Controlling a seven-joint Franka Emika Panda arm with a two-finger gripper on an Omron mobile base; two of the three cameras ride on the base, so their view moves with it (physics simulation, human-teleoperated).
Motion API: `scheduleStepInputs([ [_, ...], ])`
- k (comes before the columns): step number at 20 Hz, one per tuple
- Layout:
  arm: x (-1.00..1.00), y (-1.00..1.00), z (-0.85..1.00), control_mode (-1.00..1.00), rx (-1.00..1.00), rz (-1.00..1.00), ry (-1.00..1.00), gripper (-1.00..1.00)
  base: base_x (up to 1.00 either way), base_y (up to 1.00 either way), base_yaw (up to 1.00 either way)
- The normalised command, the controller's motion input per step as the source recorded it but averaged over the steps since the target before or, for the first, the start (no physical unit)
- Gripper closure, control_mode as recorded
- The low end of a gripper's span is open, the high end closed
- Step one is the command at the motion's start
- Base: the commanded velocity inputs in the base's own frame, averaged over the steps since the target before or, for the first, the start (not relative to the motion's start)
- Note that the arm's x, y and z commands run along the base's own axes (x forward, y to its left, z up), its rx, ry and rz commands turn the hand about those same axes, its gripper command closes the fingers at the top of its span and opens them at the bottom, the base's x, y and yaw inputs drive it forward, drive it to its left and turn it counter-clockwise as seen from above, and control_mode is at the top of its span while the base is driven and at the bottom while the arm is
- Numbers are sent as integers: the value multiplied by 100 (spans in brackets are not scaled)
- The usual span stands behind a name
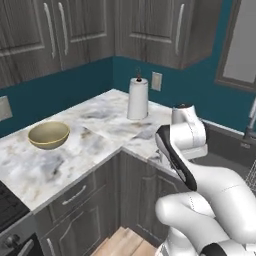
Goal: Pick the cup and bowl from the counter and place them on the counter next to the sink.
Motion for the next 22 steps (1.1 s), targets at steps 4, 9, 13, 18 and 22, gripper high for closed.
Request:
scheduleStepInputs([
  [4,0,0,0,100,0,0,0,-100,0,26,32],
  [9,0,0,0,100,0,0,0,-100,11,46,17],
  [13,0,0,0,100,0,0,0,-100,37,54,6],
  [18,0,0,0,100,0,0,0,-100,53,64,3],
  [22,0,0,0,100,0,0,0,-100,75,59,0],
])
